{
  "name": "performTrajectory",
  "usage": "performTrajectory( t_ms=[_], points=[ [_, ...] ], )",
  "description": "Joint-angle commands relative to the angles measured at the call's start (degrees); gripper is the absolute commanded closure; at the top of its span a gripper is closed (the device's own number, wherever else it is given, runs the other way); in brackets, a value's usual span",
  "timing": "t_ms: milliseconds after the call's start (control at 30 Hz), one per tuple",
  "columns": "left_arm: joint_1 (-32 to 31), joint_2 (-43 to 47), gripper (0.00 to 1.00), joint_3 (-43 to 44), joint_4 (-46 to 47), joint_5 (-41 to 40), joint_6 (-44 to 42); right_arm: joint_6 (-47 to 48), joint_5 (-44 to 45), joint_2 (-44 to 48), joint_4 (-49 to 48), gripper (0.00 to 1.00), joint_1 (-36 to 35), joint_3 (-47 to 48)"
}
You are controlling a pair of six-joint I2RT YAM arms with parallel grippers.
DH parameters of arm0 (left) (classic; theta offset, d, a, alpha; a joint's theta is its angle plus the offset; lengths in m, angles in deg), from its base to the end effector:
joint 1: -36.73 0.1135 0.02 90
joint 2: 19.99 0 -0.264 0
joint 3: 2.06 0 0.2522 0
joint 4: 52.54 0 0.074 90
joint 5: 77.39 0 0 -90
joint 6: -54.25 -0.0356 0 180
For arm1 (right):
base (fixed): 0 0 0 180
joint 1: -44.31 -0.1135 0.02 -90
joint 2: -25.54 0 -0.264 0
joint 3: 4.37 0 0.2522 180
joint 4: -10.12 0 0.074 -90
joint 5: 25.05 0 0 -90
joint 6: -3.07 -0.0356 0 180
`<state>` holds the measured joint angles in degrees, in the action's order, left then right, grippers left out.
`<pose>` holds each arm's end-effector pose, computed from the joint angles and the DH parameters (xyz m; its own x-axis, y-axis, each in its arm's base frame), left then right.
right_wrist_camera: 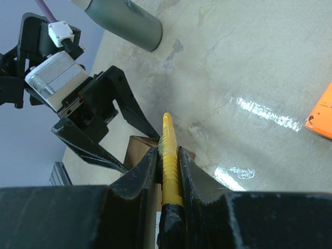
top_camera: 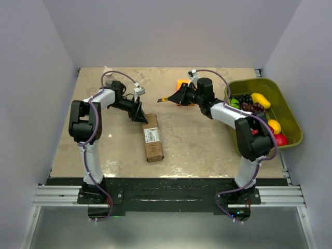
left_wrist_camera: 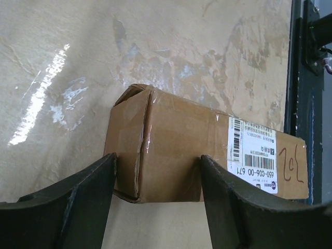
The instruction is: Unpack the express box
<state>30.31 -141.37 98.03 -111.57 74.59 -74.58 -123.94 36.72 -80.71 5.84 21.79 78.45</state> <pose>0.4016 -0.0768 0.1579 -0.6377 0.3682 -0.6766 0.7700 0.2816 -0.5725 0.3860 0.1783 0.2321 -0.6936 0.2866 -0.6609 -0.4167 0.5889 0.6926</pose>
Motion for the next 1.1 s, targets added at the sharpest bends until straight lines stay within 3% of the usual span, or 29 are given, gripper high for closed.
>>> performTrajectory(
  t_ms=[0, 800, 967, 1067],
  points=[
    [0.09, -2.81, 0.39, -2.39, -3.15, -2.39, -6.52, 1.24, -1.22, 4.39, -2.52, 1.00, -0.42, -1.47],
    [0.17, -3.60, 0.46, -1.95, -2.54, -3.35, -5.47, 3.18, 0.80, 6.94, 0.64, 1.00, -0.33, -4.54],
    [0.26, -4.65, 0.48, 0.33, -4.90, -3.88, -5.64, 1.51, 10.88, 9.66, 6.87, 1.00, -0.33, -5.42],
    [0.52, -4.39, 0.51, 0.51, -4.83, -4.84, -4.86, 1.59, 10.05, 8.71, 6.61, 1.00, -0.42, -5.16]
  ],
)
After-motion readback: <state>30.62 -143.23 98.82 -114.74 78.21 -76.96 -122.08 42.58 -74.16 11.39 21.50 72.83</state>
